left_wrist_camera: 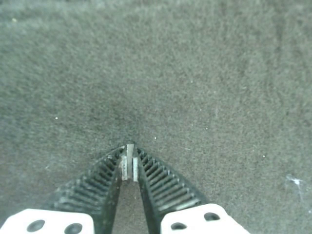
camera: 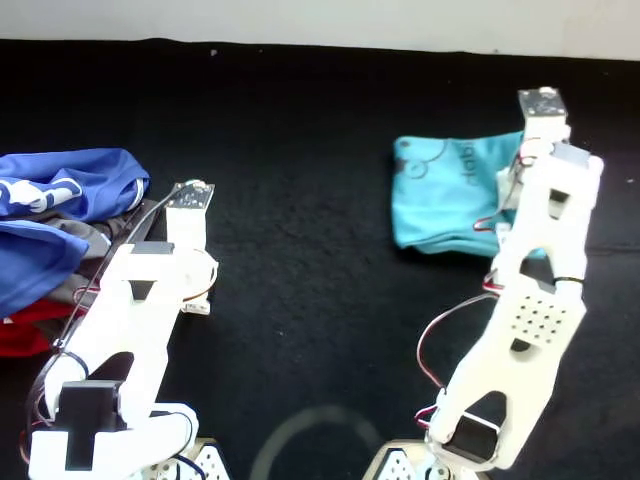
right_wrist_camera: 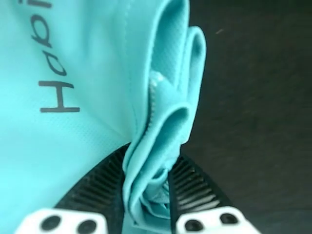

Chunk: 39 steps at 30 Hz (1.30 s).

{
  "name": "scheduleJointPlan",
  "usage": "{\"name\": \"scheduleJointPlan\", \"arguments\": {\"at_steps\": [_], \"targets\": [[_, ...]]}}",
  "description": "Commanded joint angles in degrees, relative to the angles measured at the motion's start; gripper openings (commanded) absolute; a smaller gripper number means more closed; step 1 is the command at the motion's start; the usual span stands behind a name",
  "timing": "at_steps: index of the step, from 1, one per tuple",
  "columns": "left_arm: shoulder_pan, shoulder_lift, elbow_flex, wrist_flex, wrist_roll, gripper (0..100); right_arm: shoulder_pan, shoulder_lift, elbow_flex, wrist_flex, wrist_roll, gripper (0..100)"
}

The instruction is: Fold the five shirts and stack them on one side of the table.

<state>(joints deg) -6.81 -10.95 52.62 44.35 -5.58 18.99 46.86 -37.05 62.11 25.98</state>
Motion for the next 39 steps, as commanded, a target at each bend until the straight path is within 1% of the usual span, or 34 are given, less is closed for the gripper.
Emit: {"name": "scheduleJointPlan", "arguments": {"at_steps": [1, 7, 12, 17, 21, 24, 25, 29, 35, 39], "targets": [[-0.75, 0.57, -0.22, -1.41, 0.35, 1, 3.56, 1.19, -3.47, -8.57, 2.64, 0.7], [-0.75, 0.57, -0.22, -1.41, 0.35, 1, 6.9, 5.41, -3.47, -20.0, 6.24, 0.7], [-0.75, 0.57, -0.22, -1.41, 0.35, 1, 7.87, 8.31, -3.47, -27.91, 6.24, 0.7], [-0.66, 0.57, -0.22, -1.41, 0.35, 1, 7.52, 9.89, -3.47, -29.05, 6.24, 0.7], [-0.66, 0.57, -0.22, -1.41, 0.35, 1, 7.87, 10.42, -6.11, -28.79, 6.24, 1.2], [-0.66, 0.57, -0.22, -1.41, 0.35, 1, 7.87, 9.98, -7.43, -25.8, 6.24, 1.9], [-0.66, 0.57, -0.22, -1.41, 0.35, 1, 7.78, 9.98, -8.22, -23.96, 6.24, 3.8], [-0.66, 0.57, -0.22, -1.41, 0.35, 1, 7.87, 10.07, -13.85, -14.2, 5.89, 17.2], [-0.66, 0.57, -0.22, -1.41, 0.35, 1, 7.6, 9.98, -25.45, -6.64, 5.89, 15.2], [-0.66, 0.57, -0.22, -1.41, 0.35, 1, 7.52, 9.98, -34.86, -1.71, 5.89, 11.2]]}}
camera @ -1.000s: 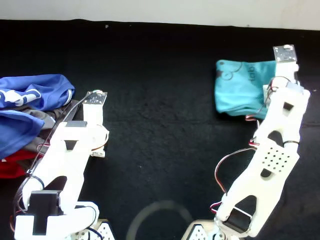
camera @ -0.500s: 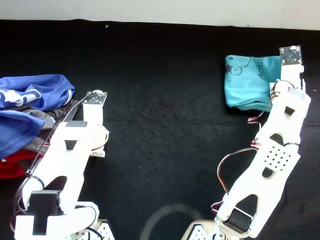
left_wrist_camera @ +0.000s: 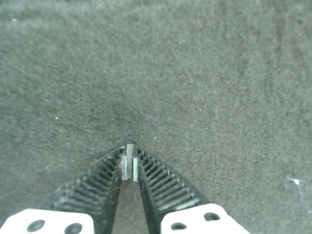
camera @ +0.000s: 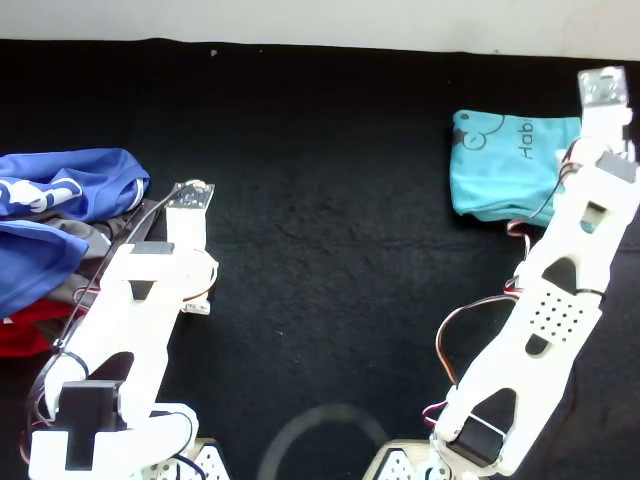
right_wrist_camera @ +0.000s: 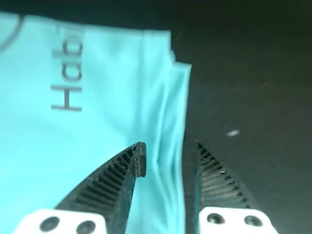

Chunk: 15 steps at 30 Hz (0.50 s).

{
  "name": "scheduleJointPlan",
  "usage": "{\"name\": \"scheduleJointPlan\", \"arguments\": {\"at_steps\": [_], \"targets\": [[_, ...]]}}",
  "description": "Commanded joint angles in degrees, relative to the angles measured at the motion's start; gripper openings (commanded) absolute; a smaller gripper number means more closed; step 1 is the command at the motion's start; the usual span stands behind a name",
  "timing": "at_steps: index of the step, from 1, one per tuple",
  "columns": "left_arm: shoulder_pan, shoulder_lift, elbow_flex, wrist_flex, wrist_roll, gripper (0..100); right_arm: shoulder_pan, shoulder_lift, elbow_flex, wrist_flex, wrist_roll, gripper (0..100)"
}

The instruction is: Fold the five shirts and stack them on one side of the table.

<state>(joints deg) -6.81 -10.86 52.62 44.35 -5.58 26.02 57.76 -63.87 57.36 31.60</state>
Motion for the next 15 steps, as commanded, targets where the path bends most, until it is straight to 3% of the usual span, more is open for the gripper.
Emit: {"name": "scheduleJointPlan", "arguments": {"at_steps": [1, 11, 15], "targets": [[-0.66, 0.48, -0.22, -1.41, 0.35, 1, 0.48, -0.92, -10.51, 4.79, 0.26, 10.7], [-0.66, 0.48, -0.22, -1.41, 0.35, 1, -0.13, -1.54, -38.46, 36.88, 0.35, 10.4], [-0.66, 0.48, -0.22, -1.41, 0.35, 1, -0.57, -8.57, -35.91, 43.82, 0.0, 10.4]]}}
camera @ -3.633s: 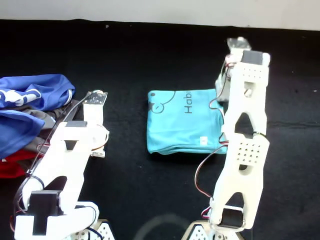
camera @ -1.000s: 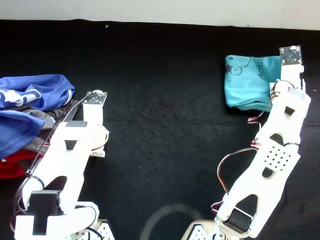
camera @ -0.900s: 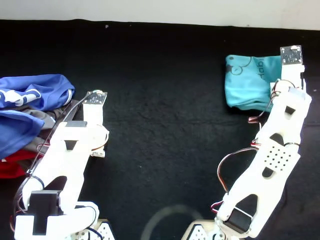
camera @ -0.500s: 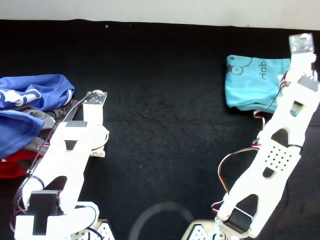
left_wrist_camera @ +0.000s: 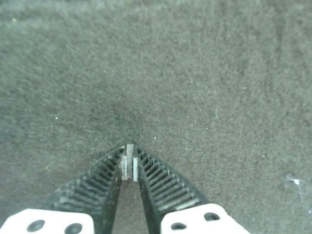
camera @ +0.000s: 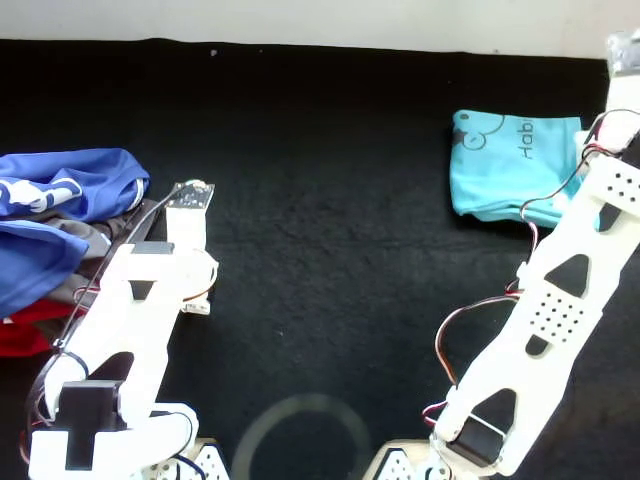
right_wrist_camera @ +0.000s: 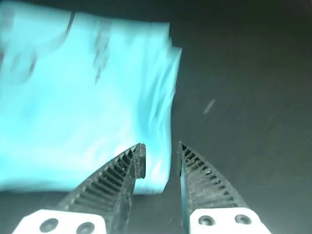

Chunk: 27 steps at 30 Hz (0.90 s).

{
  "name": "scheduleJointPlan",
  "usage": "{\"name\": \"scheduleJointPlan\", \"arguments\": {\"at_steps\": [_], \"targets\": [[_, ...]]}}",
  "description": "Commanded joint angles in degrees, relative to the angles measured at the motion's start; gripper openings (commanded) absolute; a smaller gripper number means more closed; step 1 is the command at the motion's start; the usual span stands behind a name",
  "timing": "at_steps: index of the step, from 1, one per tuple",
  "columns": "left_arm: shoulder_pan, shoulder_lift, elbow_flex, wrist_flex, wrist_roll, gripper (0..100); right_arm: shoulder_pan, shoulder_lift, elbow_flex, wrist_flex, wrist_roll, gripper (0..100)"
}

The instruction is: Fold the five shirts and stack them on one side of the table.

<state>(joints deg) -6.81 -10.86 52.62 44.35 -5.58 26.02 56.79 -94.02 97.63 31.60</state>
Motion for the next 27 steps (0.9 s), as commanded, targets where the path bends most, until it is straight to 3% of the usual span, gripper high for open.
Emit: {"name": "scheduleJointPlan", "arguments": {"at_steps": [1, 7, 12, 17, 22, 27], "targets": [[-0.66, 0.48, -0.22, -1.41, 0.35, 1, -0.31, -9.63, -5.32, 3.56, -0.97, 10.4], [-0.66, 0.48, -0.13, -1.41, 0.35, 1, 0.13, -24.22, 1.27, 3.65, -5.19, 10.4], [-0.66, 0.48, -0.13, -1.41, 0.35, 1, -0.22, -38.99, 19.47, 3.65, -5.27, 10.4], [-0.66, 0.48, -0.13, -1.41, 0.35, 1, -1.27, -54.73, 47.25, 3.56, -5.27, 10.4], [-0.66, 0.48, -0.13, -1.41, 0.35, 1, -8.4, -66.07, 82.24, 2.68, -5.27, 10.2], [-0.66, 0.48, -0.13, -1.41, 0.35, 1, -16.13, -77.93, 112.92, -9.36, -5.45, 10.2]]}}
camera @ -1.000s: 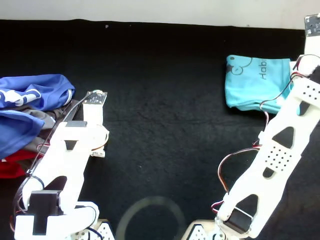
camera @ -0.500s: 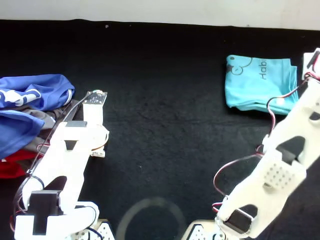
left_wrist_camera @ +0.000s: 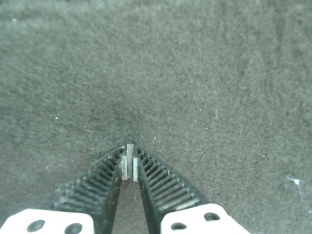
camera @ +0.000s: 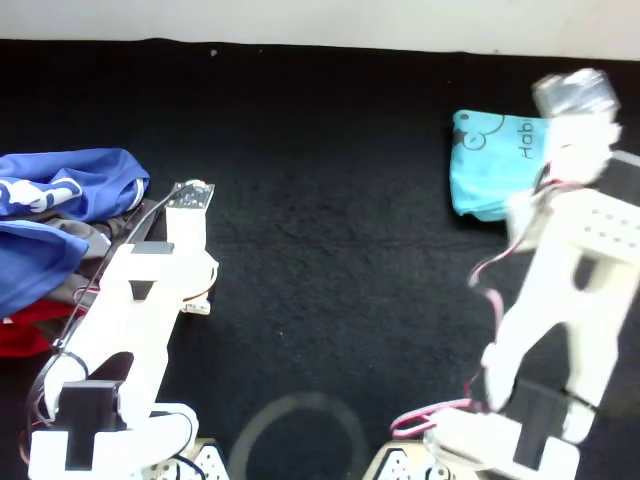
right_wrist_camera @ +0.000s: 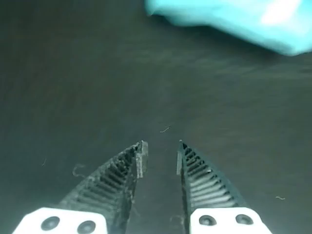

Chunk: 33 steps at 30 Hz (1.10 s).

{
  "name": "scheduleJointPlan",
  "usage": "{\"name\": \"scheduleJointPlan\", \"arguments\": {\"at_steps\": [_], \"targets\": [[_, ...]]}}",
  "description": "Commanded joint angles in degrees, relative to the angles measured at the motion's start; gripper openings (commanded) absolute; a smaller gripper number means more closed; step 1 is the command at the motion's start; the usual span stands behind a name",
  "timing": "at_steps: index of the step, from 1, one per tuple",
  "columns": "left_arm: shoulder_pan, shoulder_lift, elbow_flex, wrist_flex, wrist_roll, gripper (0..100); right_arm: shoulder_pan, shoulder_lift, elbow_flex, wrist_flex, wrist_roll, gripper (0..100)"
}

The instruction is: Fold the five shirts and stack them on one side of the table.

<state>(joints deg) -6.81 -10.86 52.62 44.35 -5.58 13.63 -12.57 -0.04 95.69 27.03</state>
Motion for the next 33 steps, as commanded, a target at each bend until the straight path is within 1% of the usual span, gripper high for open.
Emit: {"name": "scheduleJointPlan", "arguments": {"at_steps": [1, 6, 11, 15, 18, 21, 24, 28, 30, 33], "targets": [[-0.66, 0.48, -0.13, -1.41, 0.35, 1, -4.62, -11.74, 24.4, -10.95, -0.88, 10.2], [-0.66, 0.48, -0.13, -1.41, 0.35, 1, -5.23, -28.09, 49.19, -28.88, -0.88, 10.2], [-0.66, 0.48, -0.13, -1.41, 0.35, 1, -5.32, -39.87, 72.31, -45.05, -0.53, 10.2], [-0.66, 0.48, -0.13, -1.41, 0.35, 1, -5.05, -44.7, 85.32, -56.48, -0.7, 10.2], [-0.57, 0.48, -0.13, -1.41, 0.35, 1, -5.14, -46.55, 91.74, -63.25, -0.79, 10.2], [-0.48, 0.48, -0.13, -1.41, 0.35, 1, -4.26, -48.22, 93.41, -63.96, -1.41, 10.2], [-0.48, 0.57, -0.4, -1.41, 0.26, 1, -4.18, -50.42, 93.85, -63.96, -4.75, 10.2], [-0.92, 0.04, -2.07, -0.88, 0.09, 1, -4.18, -53.32, 95.34, -63.87, -4.84, 10.2], [-3.47, -0.13, -6.64, 4.22, 0.18, 1, -4.18, -54.99, 95.96, -63.96, -4.84, 10.2], [-9.63, -1.71, -18.24, 16.35, 0.26, 2, -4.26, -57.45, 97.45, -63.96, -4.84, 10.2]]}}
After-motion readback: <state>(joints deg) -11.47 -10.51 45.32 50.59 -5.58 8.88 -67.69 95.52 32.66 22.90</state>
